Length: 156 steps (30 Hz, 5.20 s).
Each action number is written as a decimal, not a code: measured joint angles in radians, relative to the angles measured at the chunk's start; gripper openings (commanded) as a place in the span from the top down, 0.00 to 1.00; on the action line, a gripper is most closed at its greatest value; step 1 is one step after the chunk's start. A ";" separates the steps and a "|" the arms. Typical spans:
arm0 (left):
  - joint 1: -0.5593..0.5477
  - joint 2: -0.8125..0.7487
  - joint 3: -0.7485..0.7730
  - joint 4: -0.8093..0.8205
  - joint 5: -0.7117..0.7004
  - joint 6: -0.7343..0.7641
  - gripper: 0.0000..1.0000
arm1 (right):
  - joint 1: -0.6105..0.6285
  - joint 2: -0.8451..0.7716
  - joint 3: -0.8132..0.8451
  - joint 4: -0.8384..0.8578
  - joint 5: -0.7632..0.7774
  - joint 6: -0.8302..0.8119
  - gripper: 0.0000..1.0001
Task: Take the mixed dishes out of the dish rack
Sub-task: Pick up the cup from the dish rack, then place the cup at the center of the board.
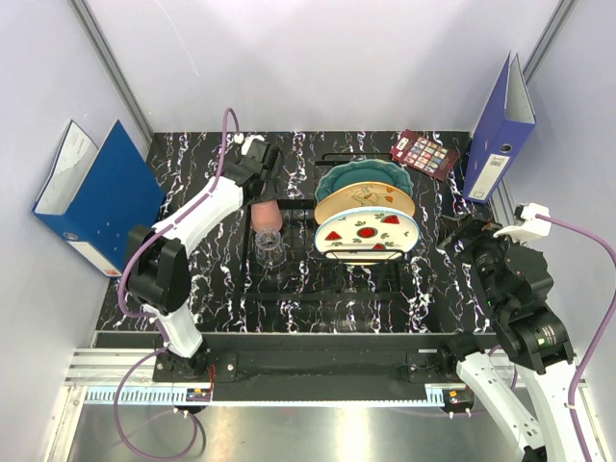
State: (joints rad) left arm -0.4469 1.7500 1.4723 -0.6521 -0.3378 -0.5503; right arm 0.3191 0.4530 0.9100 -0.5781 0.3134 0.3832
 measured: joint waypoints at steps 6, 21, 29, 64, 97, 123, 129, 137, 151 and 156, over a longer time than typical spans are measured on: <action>0.000 -0.010 -0.013 0.011 -0.007 0.000 1.00 | 0.000 0.000 0.000 0.000 0.000 0.001 0.00; 0.001 -0.563 0.121 0.003 0.031 0.007 1.00 | 0.000 0.023 0.046 -0.055 0.087 0.038 0.00; 0.002 -0.838 -0.079 0.264 0.430 -0.074 1.00 | 0.000 -0.117 0.074 -0.007 -0.144 0.102 0.00; -0.238 -0.752 -0.265 0.819 0.838 -0.426 1.00 | 0.000 0.242 0.214 0.731 -0.938 0.668 0.12; -0.389 -0.585 -0.117 0.758 0.782 -0.298 0.01 | 0.015 0.277 0.274 0.529 -1.008 0.565 1.00; -0.370 -1.170 -0.338 0.024 0.026 -0.114 0.01 | -0.291 0.611 0.396 -0.377 0.294 0.113 1.00; -0.370 -1.232 -0.338 0.011 -0.015 -0.095 0.01 | -0.461 0.805 0.417 -0.309 0.166 0.190 1.00; -0.370 -1.226 -0.369 0.010 -0.017 -0.085 0.01 | -0.583 1.110 0.422 -0.198 0.078 0.239 1.00; -0.370 -1.189 -0.408 0.002 -0.022 -0.067 0.01 | -0.632 1.316 0.473 -0.077 0.005 0.236 0.93; -0.370 -1.143 -0.411 0.000 -0.021 -0.068 0.01 | -0.636 1.370 0.513 -0.071 -0.005 0.242 0.73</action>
State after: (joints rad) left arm -0.8165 0.6071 1.0611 -0.6525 -0.3588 -0.6178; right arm -0.3172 1.8229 1.4227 -0.6487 0.3088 0.6250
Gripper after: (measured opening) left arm 0.985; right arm 0.203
